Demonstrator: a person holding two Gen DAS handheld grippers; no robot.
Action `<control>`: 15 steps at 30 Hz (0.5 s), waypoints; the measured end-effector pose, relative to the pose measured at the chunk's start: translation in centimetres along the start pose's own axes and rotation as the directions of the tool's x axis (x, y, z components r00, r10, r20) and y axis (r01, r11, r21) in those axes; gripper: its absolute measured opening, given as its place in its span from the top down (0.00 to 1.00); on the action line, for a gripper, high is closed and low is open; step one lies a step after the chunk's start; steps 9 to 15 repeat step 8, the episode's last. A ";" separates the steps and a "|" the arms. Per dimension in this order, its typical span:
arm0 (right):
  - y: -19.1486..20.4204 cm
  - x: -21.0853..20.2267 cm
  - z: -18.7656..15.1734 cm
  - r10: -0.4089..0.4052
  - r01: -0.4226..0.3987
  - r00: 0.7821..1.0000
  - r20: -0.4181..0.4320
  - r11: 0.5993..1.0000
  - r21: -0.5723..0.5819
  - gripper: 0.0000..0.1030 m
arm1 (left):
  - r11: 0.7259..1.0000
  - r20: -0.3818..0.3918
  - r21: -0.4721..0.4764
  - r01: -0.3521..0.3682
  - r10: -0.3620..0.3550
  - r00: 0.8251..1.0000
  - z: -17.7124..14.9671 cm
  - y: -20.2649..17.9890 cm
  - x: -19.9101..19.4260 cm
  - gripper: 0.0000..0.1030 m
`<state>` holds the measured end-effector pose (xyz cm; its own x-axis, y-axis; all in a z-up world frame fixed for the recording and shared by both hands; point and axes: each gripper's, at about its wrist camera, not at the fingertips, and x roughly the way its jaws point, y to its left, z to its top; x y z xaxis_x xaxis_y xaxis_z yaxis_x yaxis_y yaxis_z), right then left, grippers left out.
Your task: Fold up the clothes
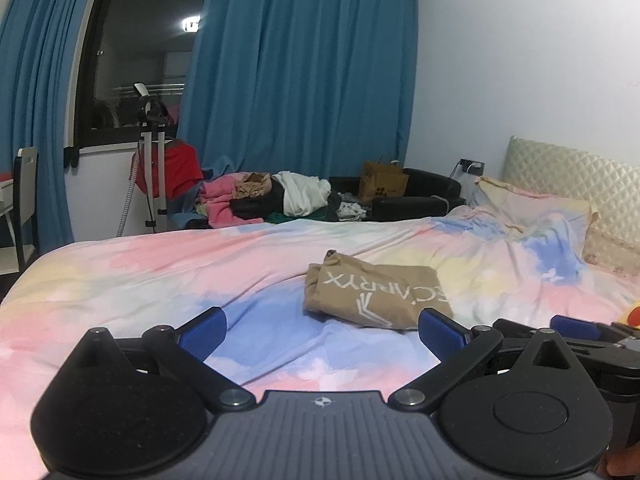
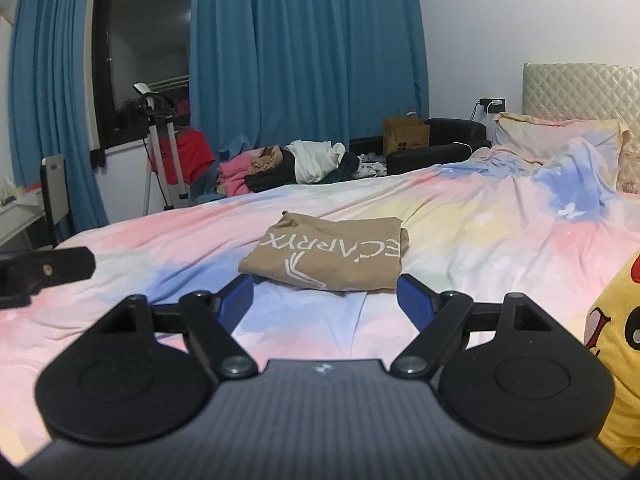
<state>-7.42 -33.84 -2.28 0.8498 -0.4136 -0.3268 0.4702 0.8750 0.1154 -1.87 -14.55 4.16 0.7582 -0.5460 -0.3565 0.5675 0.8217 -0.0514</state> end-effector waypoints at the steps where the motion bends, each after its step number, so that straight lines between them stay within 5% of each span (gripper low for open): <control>1: 0.0 0.0 -0.1 -0.001 0.001 1.000 -0.002 1.000 0.000 0.22 | 1.000 -0.002 -0.003 -0.006 0.006 1.000 -0.1 0.1 0.0 0.00; 15: 0.1 0.4 -0.3 -0.013 0.013 1.000 -0.021 1.000 0.001 0.22 | 1.000 -0.005 -0.004 -0.006 0.006 1.000 -0.3 0.5 0.0 0.00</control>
